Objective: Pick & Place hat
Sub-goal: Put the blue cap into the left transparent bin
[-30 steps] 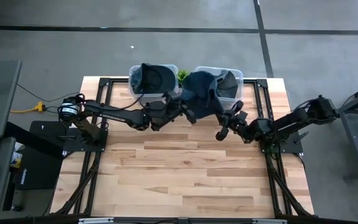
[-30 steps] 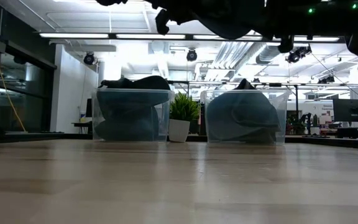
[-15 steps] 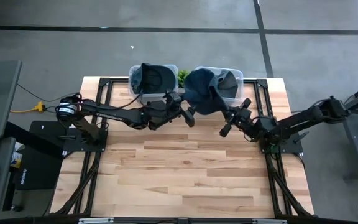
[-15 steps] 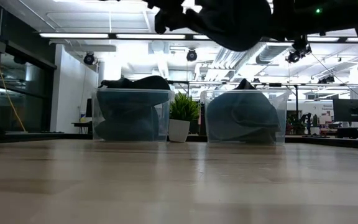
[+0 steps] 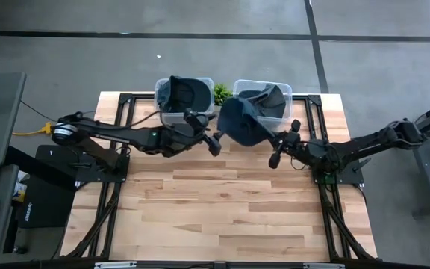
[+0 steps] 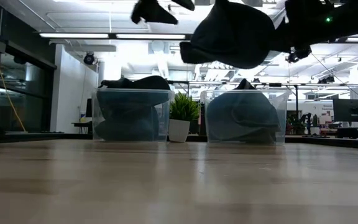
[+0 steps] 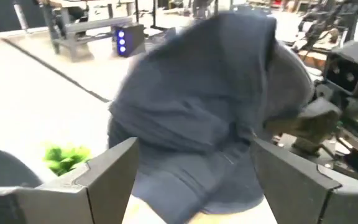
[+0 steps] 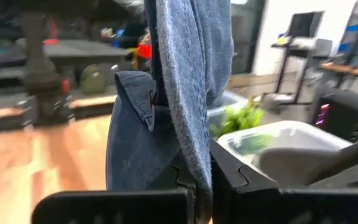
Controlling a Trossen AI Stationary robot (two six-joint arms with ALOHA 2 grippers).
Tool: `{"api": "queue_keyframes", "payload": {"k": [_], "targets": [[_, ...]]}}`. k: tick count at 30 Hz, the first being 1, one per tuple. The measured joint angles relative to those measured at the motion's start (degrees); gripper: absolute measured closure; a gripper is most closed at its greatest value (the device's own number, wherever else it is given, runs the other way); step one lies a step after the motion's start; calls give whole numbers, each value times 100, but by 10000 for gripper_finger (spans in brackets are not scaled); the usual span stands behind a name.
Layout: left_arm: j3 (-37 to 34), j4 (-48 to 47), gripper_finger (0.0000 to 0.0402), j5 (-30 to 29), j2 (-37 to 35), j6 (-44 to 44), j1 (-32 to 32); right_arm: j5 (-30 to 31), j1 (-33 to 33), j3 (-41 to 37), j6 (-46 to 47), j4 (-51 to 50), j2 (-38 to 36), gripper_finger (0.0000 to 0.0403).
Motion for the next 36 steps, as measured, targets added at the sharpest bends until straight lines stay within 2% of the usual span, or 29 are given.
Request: {"api": "queue_keyframes", "payload": {"k": [8, 16, 27, 36], "targets": [[10, -1108, 96, -382, -408, -467, -98, -1429, -506, -1, 619, -845, -28, 398], [-12, -2220, 96, -296, -602, -965, -91, -2643, -939, -1, 1001, -1127, -74, 398], [-4, -2443, 96, -209, -629, -1173, -87, -3516, -1314, 1, 1182, -1583, -731, 398], [-4, -2382, 96, 336, -627, -1480, -85, -4163, -1486, 1, 1034, -2193, -1190, 398]]}}
